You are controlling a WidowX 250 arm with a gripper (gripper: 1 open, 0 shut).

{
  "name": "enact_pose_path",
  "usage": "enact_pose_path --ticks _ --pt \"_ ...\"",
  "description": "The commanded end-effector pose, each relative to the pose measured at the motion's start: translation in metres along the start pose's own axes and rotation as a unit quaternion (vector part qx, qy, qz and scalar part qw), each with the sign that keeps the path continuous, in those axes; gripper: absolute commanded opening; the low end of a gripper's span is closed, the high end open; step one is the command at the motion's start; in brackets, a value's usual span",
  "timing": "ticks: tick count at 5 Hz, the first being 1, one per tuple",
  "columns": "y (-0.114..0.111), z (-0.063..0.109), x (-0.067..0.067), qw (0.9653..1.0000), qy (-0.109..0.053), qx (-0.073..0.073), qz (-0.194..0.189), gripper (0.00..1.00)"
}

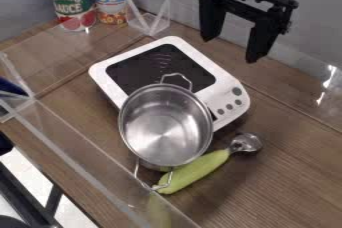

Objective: Remove silver pot from the white and black stove top and place it on the table

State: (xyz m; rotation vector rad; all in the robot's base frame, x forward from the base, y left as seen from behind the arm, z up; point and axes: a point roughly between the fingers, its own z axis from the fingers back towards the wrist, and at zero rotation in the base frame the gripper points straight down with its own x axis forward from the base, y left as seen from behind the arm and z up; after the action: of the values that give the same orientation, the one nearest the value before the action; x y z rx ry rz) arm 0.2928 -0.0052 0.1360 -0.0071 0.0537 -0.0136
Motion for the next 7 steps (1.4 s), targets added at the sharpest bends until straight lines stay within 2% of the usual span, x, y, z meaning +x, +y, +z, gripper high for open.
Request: enact_pose_path --ticks 1,2,3,4,7 --pt "-0.006 -0.016 -0.008 0.9999 0.009 0.003 -0.012 1.0" --pt "-0.012 -0.038 -0.022 0.9993 0.02 0.007 -0.03 1.0" --pt "-0.008 -0.063 -0.042 0.998 0.022 0.012 -0.059 1.0" --pt "-0.003 -0.078 -0.049 0.9966 0.022 0.019 -0.077 1.0" --pt "-0.012 -0.101 -0.051 0.9935 0.011 0.009 -0.113 1.0"
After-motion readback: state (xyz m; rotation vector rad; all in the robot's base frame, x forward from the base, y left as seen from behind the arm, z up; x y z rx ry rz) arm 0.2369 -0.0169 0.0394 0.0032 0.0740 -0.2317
